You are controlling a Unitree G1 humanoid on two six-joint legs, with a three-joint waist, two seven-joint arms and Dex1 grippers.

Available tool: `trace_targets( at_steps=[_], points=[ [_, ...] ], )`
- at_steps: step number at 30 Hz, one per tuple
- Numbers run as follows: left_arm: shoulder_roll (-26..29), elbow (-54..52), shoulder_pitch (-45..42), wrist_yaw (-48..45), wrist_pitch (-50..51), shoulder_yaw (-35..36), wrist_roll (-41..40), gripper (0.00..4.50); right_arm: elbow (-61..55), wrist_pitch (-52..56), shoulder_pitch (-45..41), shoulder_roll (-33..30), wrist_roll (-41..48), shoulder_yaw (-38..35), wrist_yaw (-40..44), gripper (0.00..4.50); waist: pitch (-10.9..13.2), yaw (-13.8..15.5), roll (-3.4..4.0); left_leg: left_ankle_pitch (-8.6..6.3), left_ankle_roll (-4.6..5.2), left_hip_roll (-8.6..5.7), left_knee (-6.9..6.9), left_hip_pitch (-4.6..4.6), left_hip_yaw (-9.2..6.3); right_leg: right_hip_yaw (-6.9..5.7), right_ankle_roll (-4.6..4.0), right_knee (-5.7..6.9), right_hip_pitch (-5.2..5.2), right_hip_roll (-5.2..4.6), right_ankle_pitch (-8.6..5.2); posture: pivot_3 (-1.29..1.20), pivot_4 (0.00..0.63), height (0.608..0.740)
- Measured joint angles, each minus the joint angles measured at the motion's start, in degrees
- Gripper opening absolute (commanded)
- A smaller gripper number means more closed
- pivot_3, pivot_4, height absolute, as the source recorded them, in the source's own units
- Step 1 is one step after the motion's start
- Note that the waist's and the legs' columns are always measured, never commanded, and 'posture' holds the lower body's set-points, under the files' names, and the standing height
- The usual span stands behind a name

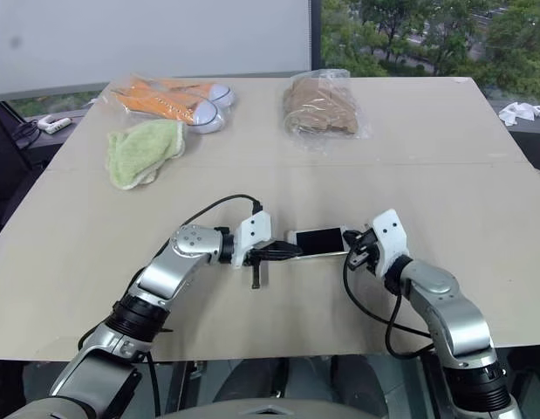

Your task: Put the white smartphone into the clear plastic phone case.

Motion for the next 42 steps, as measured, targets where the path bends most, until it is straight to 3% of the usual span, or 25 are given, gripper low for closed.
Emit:
trace_targets(
  at_steps=[12,17,24,33,42],
  points=[
    [0.2,0.0,0.3,0.0,-0.2,0.0,0.1,0.07,-5.6,9.8,1.3,-6.4,5.8,0.9,4.3,0.0,-0.3,0.0,-0.12,-0.03,0.05,0.02,-0.04,-0.02,-0.05,-0.04,0.0,-0.11,0.03,0.0,0.0,0.0,0.15,0.74],
    [0.1,0.0,0.3,0.0,-0.4,0.1,0.0,0.07,-5.0,12.2,1.0,-4.8,9.8,-1.4,4.6,0.0,-0.2,0.0,0.0,-0.03,0.06,0.01,-0.05,-0.1,-0.07,-0.07,0.0,-0.2,0.0,-0.02,0.0,0.0,0.15,0.74],
    [-0.3,0.0,0.1,0.0,-0.8,0.1,0.0,0.07,-2.1,13.1,-11.8,0.5,19.6,-12.1,3.6,0.0,-0.1,0.0,0.2,-0.03,0.05,0.02,-0.18,-0.17,-0.17,-0.16,-0.01,-0.31,-0.01,-0.01,0.0,0.0,0.15,0.74],
    [-0.4,0.1,0.0,0.1,-1.2,0.2,0.0,0.07,16.6,10.9,-21.0,2.2,12.1,-10.0,-2.7,0.0,0.0,-0.1,0.33,0.12,-0.21,0.0,-0.24,-0.24,-0.1,-0.11,-0.01,-0.43,-0.05,-0.03,0.01,0.0,0.15,0.74],
    [-0.4,0.1,0.0,0.3,-1.3,0.2,0.0,0.07,14.7,21.9,-19.9,1.0,17.3,-8.6,-0.5,0.0,0.1,-0.1,0.41,0.04,-0.07,0.01,-0.24,-0.28,-0.12,-0.1,-0.01,-0.42,-0.08,-0.04,0.01,0.0,0.15,0.74]
  ],
)
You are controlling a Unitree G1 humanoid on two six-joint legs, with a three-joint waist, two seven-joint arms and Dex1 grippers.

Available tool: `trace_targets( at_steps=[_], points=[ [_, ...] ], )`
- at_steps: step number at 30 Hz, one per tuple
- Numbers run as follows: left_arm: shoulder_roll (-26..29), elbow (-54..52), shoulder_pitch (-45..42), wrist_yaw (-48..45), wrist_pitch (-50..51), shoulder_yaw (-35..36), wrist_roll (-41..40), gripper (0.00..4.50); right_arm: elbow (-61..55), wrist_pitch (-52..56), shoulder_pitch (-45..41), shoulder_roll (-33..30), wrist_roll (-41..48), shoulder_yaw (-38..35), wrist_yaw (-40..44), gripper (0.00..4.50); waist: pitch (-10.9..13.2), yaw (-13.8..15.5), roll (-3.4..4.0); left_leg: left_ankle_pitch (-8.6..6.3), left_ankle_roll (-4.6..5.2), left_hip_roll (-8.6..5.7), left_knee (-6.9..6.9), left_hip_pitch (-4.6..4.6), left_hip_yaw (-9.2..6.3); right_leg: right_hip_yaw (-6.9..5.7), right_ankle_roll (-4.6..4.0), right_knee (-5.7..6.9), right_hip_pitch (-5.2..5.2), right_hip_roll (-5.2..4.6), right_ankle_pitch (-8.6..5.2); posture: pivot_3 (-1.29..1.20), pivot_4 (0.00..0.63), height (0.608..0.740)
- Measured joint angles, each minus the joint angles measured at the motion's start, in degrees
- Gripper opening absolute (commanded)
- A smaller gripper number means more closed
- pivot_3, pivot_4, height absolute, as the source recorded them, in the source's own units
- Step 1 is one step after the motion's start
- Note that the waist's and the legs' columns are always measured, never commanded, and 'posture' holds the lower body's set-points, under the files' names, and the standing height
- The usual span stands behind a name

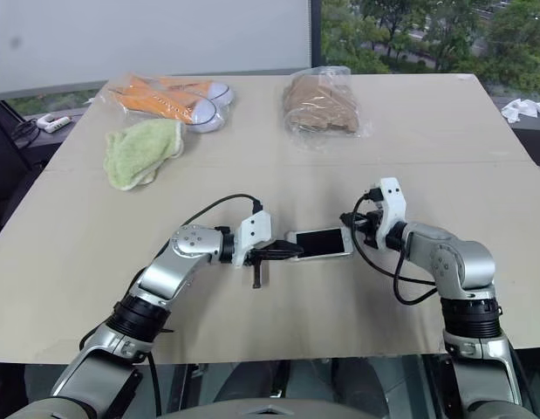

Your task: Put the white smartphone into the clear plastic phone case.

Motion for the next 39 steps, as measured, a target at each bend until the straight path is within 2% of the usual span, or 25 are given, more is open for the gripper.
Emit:
trace_targets(
  at_steps=[6,14,20,23,28,39],
  points=[
    [0.0,0.0,0.1,0.2,0.0,0.0,0.0,0.07,-4.3,4.4,2.4,-1.1,3.7,-0.3,1.2,0.0,0.0,0.0,0.0,-0.04,0.06,0.0,0.0,0.0,0.0,0.0,0.0,-0.01,0.01,0.0,0.0,0.0,0.15,0.74],
    [-0.1,0.0,0.1,0.4,-0.1,-0.1,0.0,0.07,-4.6,5.4,2.4,-1.1,4.8,-0.6,0.0,0.0,0.0,0.0,0.0,-0.03,0.06,0.0,0.0,0.0,0.0,0.0,0.0,-0.01,0.01,0.0,0.0,0.0,0.15,0.74],
    [-0.1,0.0,0.0,0.5,-0.1,-0.1,0.0,0.07,-1.8,-1.2,-1.3,2.8,4.7,-6.7,-2.4,0.0,0.0,0.0,0.01,0.0,-0.01,-0.01,0.0,0.01,0.0,-0.01,0.0,0.0,0.0,0.0,0.0,0.0,0.15,0.74],
    [-0.1,0.0,0.0,0.4,-0.1,-0.1,0.0,0.07,-0.6,-1.6,-1.9,2.7,4.6,-7.2,-3.0,0.0,0.0,0.0,0.01,0.04,-0.07,0.0,0.0,-0.01,0.0,-0.01,0.0,-0.02,0.0,0.0,0.0,0.0,0.15,0.74],
    [-0.1,0.0,0.1,0.5,-0.1,-0.1,0.0,0.07,0.5,2.4,1.2,1.0,3.7,-4.2,-3.1,0.0,0.0,0.0,0.01,0.02,-0.03,0.0,-0.01,0.0,0.01,0.01,0.0,-0.01,0.0,0.0,0.0,0.0,0.15,0.74],
    [-0.1,0.0,0.1,0.9,-0.2,0.0,0.0,0.07,-4.0,10.7,3.1,-0.6,7.9,-4.8,-1.7,0.0,0.0,-0.3,0.02,-0.04,0.07,0.01,-0.08,0.02,0.02,0.04,0.0,-0.04,-0.01,0.0,0.0,0.0,0.15,0.74]
  ],
)
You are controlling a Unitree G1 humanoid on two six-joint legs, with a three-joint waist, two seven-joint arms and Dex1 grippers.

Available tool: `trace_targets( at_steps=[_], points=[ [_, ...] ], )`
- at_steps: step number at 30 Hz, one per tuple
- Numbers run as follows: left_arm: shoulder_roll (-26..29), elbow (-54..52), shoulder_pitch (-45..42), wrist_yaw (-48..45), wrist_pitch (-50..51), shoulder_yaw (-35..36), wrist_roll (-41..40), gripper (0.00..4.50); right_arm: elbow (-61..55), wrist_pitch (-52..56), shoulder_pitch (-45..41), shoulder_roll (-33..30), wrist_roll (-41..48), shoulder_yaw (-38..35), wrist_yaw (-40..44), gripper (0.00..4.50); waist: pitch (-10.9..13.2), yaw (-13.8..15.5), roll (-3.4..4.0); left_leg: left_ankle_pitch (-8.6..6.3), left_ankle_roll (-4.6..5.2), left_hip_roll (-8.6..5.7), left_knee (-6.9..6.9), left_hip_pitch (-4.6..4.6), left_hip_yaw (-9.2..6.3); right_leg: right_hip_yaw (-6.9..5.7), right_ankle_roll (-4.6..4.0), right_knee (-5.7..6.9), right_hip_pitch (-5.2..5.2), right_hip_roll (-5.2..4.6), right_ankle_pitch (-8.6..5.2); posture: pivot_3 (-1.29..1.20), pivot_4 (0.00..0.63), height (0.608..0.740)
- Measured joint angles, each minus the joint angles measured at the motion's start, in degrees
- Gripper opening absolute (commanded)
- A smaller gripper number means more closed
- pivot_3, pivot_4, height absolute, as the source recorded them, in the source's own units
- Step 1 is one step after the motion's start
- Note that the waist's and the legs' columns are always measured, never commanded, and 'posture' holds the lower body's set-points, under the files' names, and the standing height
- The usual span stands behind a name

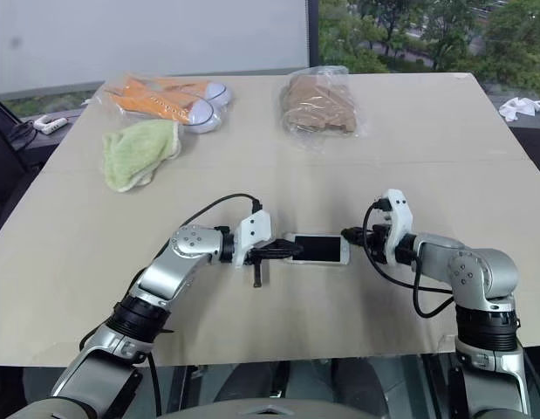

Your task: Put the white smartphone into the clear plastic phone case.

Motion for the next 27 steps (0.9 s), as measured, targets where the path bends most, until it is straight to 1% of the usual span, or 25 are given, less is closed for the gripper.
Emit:
trace_targets(
  at_steps=[3,5,7,9,13,16,17,20,23,27],
  points=[
    [-0.2,0.0,0.0,0.0,0.0,-0.1,0.0,0.07,-0.3,-2.1,0.1,0.3,-0.7,0.6,0.0,0.0,0.0,0.0,0.0,-0.01,0.02,0.01,0.0,0.01,0.0,-0.01,0.0,0.01,0.0,0.01,0.0,0.0,0.15,0.74],
    [-0.2,0.1,0.0,0.0,-0.2,-0.1,0.0,0.07,0.5,-7.4,-0.1,1.0,-2.9,1.0,-0.1,0.0,0.0,0.2,0.0,0.0,0.01,-0.01,0.01,0.0,0.01,-0.01,0.0,0.0,-0.01,0.0,0.0,0.0,0.15,0.74],
    [-0.3,0.2,-0.1,0.0,-0.3,-0.2,0.0,0.07,0.8,-11.7,-0.2,0.9,-3.5,-0.2,0.6,0.0,0.0,0.2,0.01,0.03,-0.04,-0.01,0.01,-0.01,0.01,-0.02,0.0,0.01,-0.01,0.0,0.0,0.0,0.15,0.74],
    [-0.3,0.2,-0.1,0.0,-0.4,-0.3,0.0,0.07,-0.8,-14.3,0.7,-0.6,-3.3,-0.2,3.1,0.0,0.0,0.3,0.01,0.05,-0.08,-0.01,0.0,-0.03,-0.02,-0.06,0.0,-0.02,-0.02,0.01,0.0,0.0,0.15,0.74],
    [-0.2,0.4,-0.2,0.0,-0.5,-0.3,0.0,0.07,-4.4,-20.2,5.7,-4.4,-3.4,0.3,9.9,0.0,0.0,0.3,0.01,-0.01,0.02,-0.01,0.0,-0.03,0.0,-0.05,0.01,-0.06,0.0,0.0,0.0,0.0,0.15,0.74],
    [-0.2,0.5,-0.2,0.0,-0.5,-0.3,0.0,0.07,-4.5,-28.8,10.2,-8.5,-8.8,4.1,14.8,0.0,0.0,0.3,0.0,-0.02,0.03,-0.01,0.01,0.01,0.01,-0.06,0.01,-0.04,0.05,0.01,0.0,0.0,0.15,0.74],
    [-0.2,0.5,-0.2,0.0,-0.5,-0.3,0.1,0.07,-3.3,-33.6,11.9,-9.5,-12.0,6.3,16.6,0.0,0.0,0.3,0.0,-0.01,0.03,-0.01,0.02,0.05,0.02,-0.06,0.01,-0.02,0.06,0.02,0.0,0.0,0.15,0.74],
    [-0.2,0.5,-0.2,0.0,-0.5,-0.3,0.1,0.07,0.2,-40.0,13.4,-9.4,-15.9,8.6,18.6,0.0,0.0,0.2,0.01,0.01,-0.01,-0.01,0.04,0.06,0.04,-0.03,0.01,0.02,0.07,0.03,0.0,0.0,0.15,0.74],
    [-0.2,0.5,-0.2,0.0,-0.5,-0.3,0.1,0.07,3.9,-46.3,13.3,-8.7,-18.3,9.4,20.6,0.0,0.0,0.3,0.01,0.08,-0.13,-0.01,0.05,0.05,0.03,-0.04,0.01,0.01,0.07,0.03,0.0,0.0,0.15,0.74],
    [-0.2,0.4,-0.2,0.0,-0.5,-0.4,0.0,0.07,6.1,-49.6,13.2,-7.7,-18.7,9.6,23.2,0.0,0.0,0.3,0.0,0.11,-0.18,0.0,0.05,0.04,0.02,-0.04,0.01,-0.01,0.07,0.03,0.0,0.0,0.15,0.74]
  ],
)
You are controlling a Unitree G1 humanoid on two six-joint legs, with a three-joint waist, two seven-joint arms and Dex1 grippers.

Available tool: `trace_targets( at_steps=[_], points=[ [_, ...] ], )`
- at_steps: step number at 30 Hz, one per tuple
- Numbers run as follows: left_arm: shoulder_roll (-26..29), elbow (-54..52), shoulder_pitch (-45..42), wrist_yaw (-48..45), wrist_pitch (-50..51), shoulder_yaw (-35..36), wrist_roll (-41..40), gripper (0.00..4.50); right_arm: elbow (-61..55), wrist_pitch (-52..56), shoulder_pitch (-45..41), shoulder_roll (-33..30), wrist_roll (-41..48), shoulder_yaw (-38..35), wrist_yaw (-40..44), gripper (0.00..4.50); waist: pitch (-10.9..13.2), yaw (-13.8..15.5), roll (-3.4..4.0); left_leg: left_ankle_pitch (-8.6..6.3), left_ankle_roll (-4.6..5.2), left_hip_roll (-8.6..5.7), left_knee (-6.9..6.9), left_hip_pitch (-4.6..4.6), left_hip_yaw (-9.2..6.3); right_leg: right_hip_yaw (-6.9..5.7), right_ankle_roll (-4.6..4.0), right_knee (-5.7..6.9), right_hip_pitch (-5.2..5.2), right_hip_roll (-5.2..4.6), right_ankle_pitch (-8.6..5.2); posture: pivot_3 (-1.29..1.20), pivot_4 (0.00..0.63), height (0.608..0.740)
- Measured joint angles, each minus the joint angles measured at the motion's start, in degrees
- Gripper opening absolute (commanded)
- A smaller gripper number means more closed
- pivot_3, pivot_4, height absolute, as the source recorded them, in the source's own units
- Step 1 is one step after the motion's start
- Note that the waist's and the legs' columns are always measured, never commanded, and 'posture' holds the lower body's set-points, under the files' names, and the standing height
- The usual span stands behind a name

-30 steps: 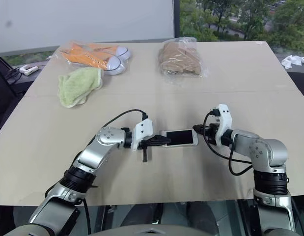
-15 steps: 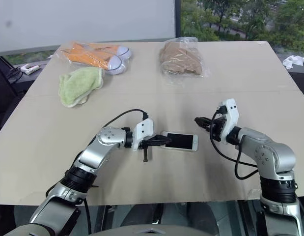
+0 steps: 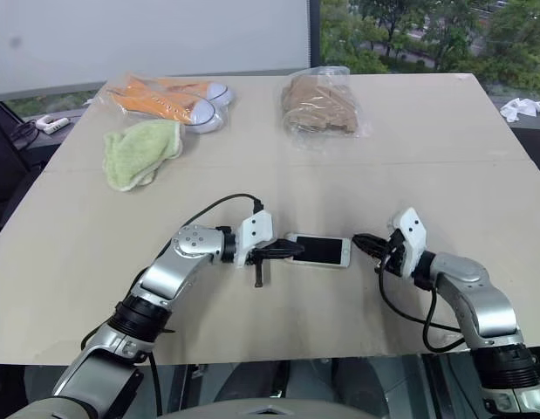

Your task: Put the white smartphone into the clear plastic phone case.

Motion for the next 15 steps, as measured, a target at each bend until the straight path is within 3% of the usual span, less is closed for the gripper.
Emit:
trace_targets(
  at_steps=[15],
  points=[
    [0.3,-0.1,0.0,-0.1,0.3,0.0,0.0,0.07,-0.4,-2.5,1.8,-0.7,-0.2,1.2,5.3,0.0,0.0,0.0,0.0,-0.01,0.02,0.0,0.0,0.02,0.0,0.01,0.0,0.01,0.01,-0.01,0.0,0.0,0.15,0.74]
  ],
)
